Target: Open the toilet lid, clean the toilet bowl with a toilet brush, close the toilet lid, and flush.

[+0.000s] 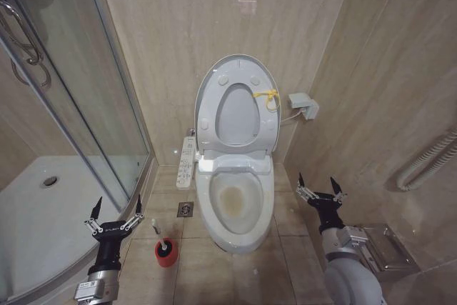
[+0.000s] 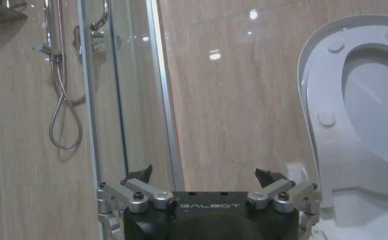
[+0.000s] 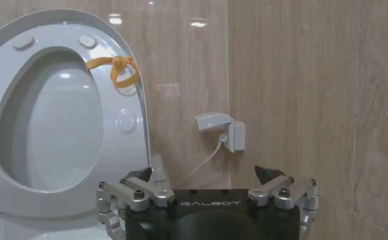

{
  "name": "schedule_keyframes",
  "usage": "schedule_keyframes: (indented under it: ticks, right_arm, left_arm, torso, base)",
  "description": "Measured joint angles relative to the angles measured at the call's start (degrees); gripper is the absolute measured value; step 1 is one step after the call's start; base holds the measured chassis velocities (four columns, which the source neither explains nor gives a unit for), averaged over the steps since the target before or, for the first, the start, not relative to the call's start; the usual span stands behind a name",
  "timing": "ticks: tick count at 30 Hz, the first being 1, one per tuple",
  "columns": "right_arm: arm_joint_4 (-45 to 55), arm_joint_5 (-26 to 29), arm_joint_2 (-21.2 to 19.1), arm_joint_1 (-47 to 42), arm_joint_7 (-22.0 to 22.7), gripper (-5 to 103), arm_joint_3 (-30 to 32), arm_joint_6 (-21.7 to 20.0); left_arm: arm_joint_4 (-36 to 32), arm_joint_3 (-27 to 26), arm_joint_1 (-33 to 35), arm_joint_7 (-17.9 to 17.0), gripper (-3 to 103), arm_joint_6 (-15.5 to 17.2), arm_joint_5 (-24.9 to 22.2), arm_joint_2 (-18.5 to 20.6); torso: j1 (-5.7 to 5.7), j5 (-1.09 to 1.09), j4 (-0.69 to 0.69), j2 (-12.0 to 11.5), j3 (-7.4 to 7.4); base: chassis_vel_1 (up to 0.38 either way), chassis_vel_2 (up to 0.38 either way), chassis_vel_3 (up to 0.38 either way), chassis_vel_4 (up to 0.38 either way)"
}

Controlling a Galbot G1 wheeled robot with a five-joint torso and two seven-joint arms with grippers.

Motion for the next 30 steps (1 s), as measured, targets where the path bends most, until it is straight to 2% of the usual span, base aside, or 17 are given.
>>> schedule_keyframes:
  ticks: [8,19,30]
  right_arm:
    - [0.0,0.0,0.0,0.0,0.0,100,0.0,0.0]
    - [0.0,0.0,0.0,0.0,0.0,100,0.0,0.0]
    - [0.0,0.0,0.0,-0.1,0.0,100,0.0,0.1]
  left_arm:
    - [0.0,0.0,0.0,0.0,100,0.0,0.0,0.0]
    - [0.0,0.0,0.0,0.0,100,0.0,0.0,0.0]
    - [0.0,0.0,0.0,0.0,100,0.0,0.0,0.0]
  torso:
    - [-0.01,0.00,-0.01,0.0,-0.01]
    - [0.06,0.00,0.01,0.0,0.02]
    - [-0.03,0.00,0.01,0.0,-0.01]
  base:
    - [-0.007,0.005,0.011,-0.009]
    - [-0.124,0.119,0.123,-0.122]
    - [0.014,-0.011,-0.018,0.023]
